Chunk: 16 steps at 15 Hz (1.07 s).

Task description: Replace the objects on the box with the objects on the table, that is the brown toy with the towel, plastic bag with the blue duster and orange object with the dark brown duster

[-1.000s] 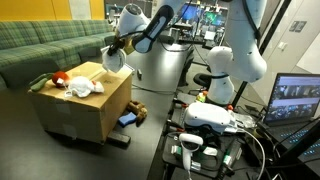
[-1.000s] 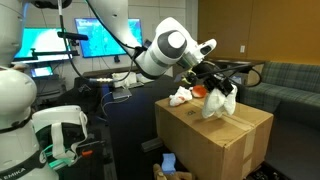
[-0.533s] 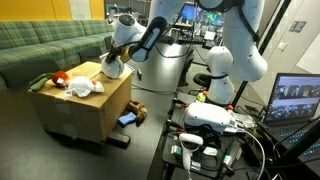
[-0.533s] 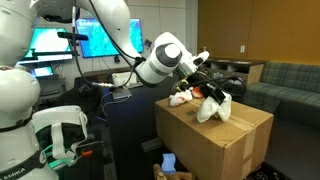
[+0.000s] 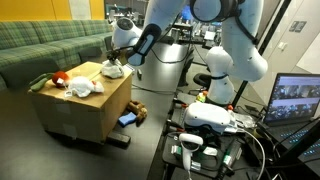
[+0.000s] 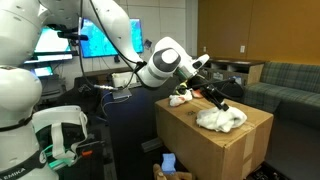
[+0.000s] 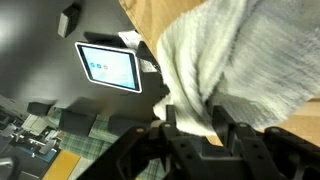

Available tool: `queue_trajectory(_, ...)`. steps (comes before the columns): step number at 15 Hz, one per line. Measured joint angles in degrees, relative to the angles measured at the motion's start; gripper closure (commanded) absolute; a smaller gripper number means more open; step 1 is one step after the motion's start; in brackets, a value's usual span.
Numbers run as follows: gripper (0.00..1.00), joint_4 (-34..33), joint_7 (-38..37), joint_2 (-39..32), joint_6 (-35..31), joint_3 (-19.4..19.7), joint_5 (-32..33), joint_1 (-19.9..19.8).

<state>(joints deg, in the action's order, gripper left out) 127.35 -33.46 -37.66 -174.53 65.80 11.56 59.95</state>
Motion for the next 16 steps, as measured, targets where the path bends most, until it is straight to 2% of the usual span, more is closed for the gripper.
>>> queue_trajectory(3,0.01,0.85,1.95,-0.1,-0.21,3.07,-2.57,2.99)
queue_trajectory(4,0.0,1.38,2.83,0.0,-0.29,4.58,-3.39,4.46)
queue_trajectory(9,0.0,6.92,9.75,4.17,-0.31,14.1,-5.56,14.5)
queue_trajectory(13,0.0,14.41,17.4,10.06,-0.24,24.23,-5.59,26.18)
queue_trajectory(16,0.0,20.25,21.08,13.19,-0.15,32.12,-5.65,36.36)
